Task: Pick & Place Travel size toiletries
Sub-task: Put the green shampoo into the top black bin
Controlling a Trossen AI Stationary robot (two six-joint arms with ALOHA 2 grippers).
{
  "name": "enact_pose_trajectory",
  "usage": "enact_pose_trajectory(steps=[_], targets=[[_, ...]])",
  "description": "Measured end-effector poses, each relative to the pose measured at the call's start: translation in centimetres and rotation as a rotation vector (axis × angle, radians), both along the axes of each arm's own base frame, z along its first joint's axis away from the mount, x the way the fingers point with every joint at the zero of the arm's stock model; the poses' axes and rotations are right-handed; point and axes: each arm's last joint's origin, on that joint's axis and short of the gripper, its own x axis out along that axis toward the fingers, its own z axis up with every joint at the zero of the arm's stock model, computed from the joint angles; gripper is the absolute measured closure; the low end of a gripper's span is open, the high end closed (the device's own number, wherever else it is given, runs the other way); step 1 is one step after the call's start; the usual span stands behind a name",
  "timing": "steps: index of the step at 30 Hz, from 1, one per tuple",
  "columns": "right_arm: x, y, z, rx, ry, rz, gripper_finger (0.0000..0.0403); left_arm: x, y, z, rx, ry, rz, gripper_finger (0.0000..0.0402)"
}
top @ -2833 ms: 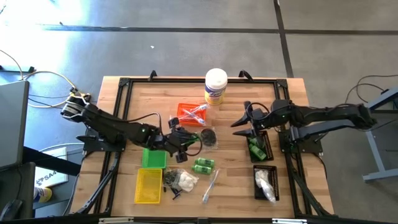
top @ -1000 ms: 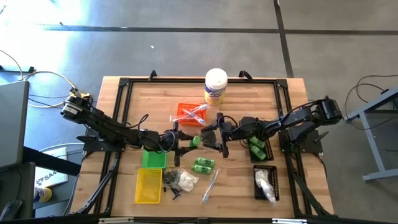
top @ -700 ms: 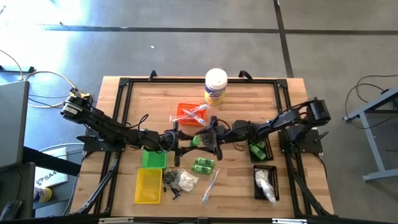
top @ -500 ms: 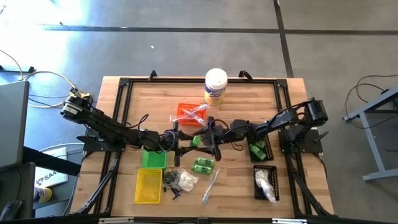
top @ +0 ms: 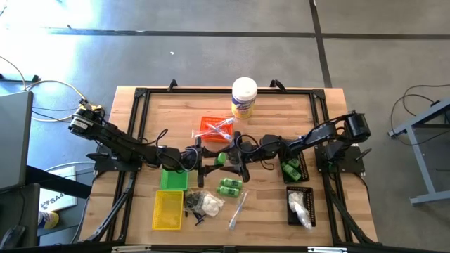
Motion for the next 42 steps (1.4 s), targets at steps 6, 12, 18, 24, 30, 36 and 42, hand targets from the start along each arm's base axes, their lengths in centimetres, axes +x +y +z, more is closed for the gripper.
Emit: enact_pose_trajectory(steps=[6,12,18,24,30,36,42], targets=[[0.00,0.00,0.00,0.000,0.000,0.001,0.0154,0.00,0.00,0.00,0.000,0.000,0.000,0.0235],[0.00,-0.01,0.00,0.001,0.000,-0.003,0.0183,0.00,0.00,0.00,0.000,0.000,-0.001,0.0235],[0.00,-0.03,-0.01,0.000,0.001,-0.007,0.0220,0.00,-0.01,0.00,-0.004,0.000,-0.004,0.0235],[0.00,-0.03,-0.01,-0.003,0.000,-0.008,0.0240,-0.01,-0.01,0.01,-0.007,0.000,-0.003,0.0236],[0.00,-0.03,-0.03,0.001,0.003,-0.007,0.0235,-0.01,-0.01,-0.05,-0.017,0.004,-0.003,0.0236],[0.01,-0.03,-0.08,0.012,0.010,-0.006,0.0241,0.00,-0.01,-0.18,-0.047,0.015,-0.003,0.0236],[0.01,-0.05,-0.10,0.019,0.012,-0.016,0.0242,-0.01,-0.01,-0.23,-0.043,0.022,-0.002,0.0236]])
